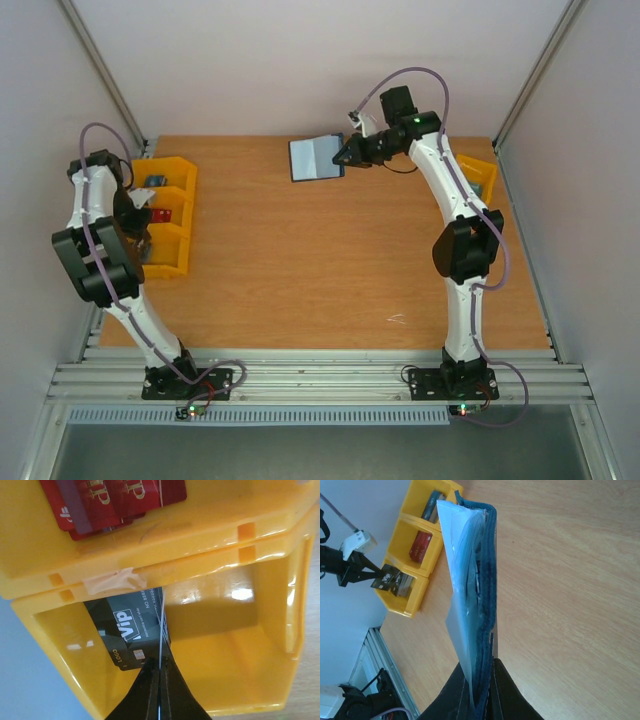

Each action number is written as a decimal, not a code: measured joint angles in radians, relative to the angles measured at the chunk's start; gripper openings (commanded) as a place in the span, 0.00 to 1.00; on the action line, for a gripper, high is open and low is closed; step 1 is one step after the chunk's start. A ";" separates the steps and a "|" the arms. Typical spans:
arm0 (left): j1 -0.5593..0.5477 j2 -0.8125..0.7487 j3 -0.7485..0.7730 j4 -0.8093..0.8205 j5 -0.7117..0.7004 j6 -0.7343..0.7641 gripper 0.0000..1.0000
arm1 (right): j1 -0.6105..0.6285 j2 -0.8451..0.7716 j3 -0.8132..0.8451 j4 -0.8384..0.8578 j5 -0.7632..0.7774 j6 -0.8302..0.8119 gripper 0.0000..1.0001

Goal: Take the credit cards out of the card holder

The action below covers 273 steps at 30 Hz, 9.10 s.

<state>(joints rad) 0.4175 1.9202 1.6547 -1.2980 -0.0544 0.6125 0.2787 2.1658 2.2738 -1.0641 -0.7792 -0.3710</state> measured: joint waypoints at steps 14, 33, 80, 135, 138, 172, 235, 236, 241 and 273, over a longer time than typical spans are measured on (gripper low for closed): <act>0.034 0.005 0.042 -0.041 0.087 -0.066 0.00 | 0.000 0.048 0.065 -0.025 -0.008 0.007 0.01; 0.066 0.081 0.020 -0.011 0.073 -0.064 0.00 | -0.009 0.056 0.081 -0.040 -0.034 0.006 0.01; 0.076 -0.195 -0.120 -0.039 0.336 0.185 0.11 | -0.023 0.047 0.089 -0.053 -0.093 -0.017 0.01; -0.053 -0.714 -0.280 0.156 0.710 0.196 0.57 | -0.006 -0.568 -0.451 0.052 -0.067 -0.077 0.01; -0.163 -0.861 -0.340 0.233 0.871 0.060 0.59 | 0.039 -0.691 -0.567 0.112 -0.079 -0.067 0.01; -0.563 -1.183 -0.627 0.871 1.032 -0.872 0.00 | 0.420 -0.597 -0.389 0.198 -0.115 -0.118 0.52; -0.563 -1.260 -0.780 1.206 1.105 -0.956 0.00 | 0.514 -0.698 -0.501 0.364 0.154 -0.038 0.38; -0.563 -1.260 -0.780 1.206 1.105 -0.956 0.00 | 0.522 -0.690 -0.493 0.364 0.153 -0.038 0.37; -0.563 -1.260 -0.780 1.206 1.106 -0.953 0.00 | 0.567 -0.651 -0.466 0.376 0.106 -0.039 0.37; -0.564 -1.217 -0.744 1.067 1.001 -0.856 0.99 | 0.694 -0.557 -0.286 0.236 0.421 -0.066 0.01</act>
<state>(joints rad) -0.1467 0.7033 0.9104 -0.2306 0.9466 -0.2432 0.9726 1.6085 1.9873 -0.8284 -0.3580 -0.4366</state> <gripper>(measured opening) 0.993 0.073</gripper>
